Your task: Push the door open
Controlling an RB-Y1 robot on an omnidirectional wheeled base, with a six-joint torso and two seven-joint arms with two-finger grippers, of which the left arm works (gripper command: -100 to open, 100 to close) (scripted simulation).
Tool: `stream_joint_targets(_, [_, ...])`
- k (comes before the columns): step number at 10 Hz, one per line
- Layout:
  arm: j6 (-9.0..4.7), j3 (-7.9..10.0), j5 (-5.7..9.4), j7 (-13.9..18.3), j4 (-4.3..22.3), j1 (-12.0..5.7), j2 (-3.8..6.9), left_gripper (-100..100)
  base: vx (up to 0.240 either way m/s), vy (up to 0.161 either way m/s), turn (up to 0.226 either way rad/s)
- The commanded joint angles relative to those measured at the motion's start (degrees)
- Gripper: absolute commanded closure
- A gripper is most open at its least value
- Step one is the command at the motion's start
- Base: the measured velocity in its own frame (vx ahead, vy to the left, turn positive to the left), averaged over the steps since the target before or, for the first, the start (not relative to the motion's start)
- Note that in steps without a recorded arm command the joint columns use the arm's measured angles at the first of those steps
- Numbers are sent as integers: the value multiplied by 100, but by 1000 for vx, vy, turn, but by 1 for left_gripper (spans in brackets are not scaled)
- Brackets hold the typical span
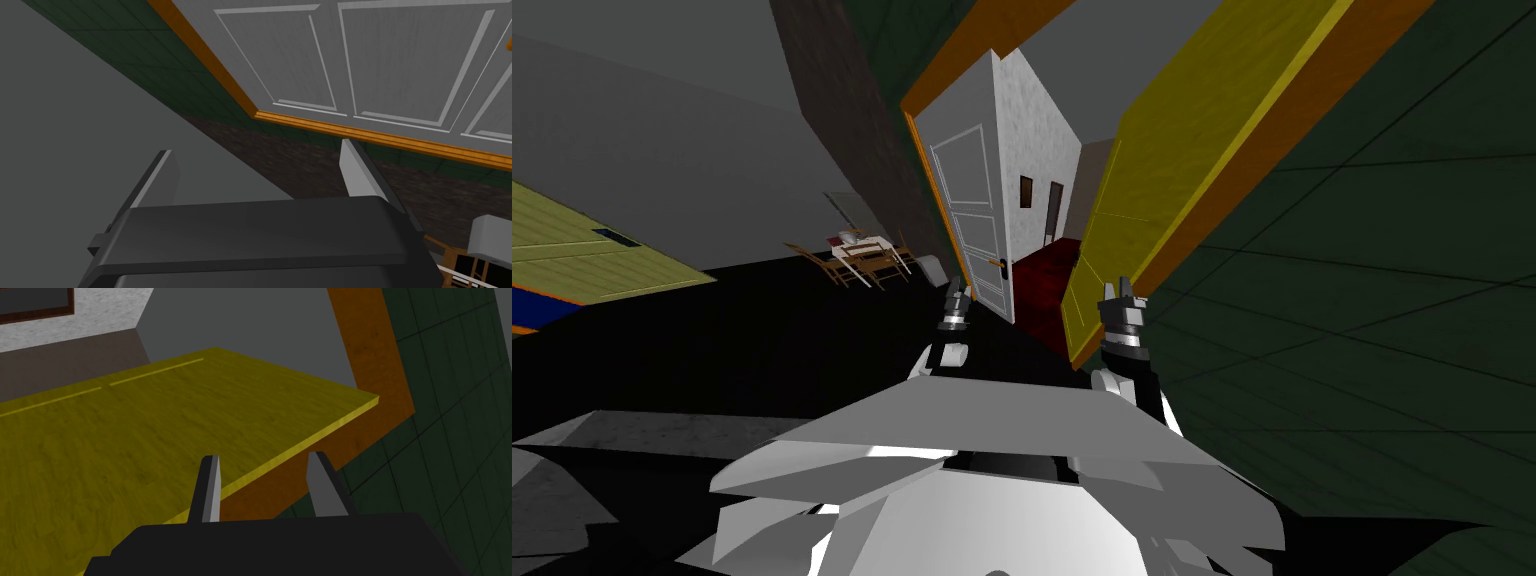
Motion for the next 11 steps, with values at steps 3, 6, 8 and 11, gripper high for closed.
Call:
stream_joint_targets(3, [70, 69, 14, -41, 494, -292, 36, -100, 67, 109, -135])
stream_joint_targets(6, [128, 124, 25, -79, 909, -545, 55, -100, 54, 125, -161])
stream_joint_targets(8, [147, 143, 28, -93, 1051, -631, 59, -100, 47, 81, -55])
stream_joint_targets(11, [206, 200, 38, -132, 1475, -890, 68, -100, 54, 117, -149])
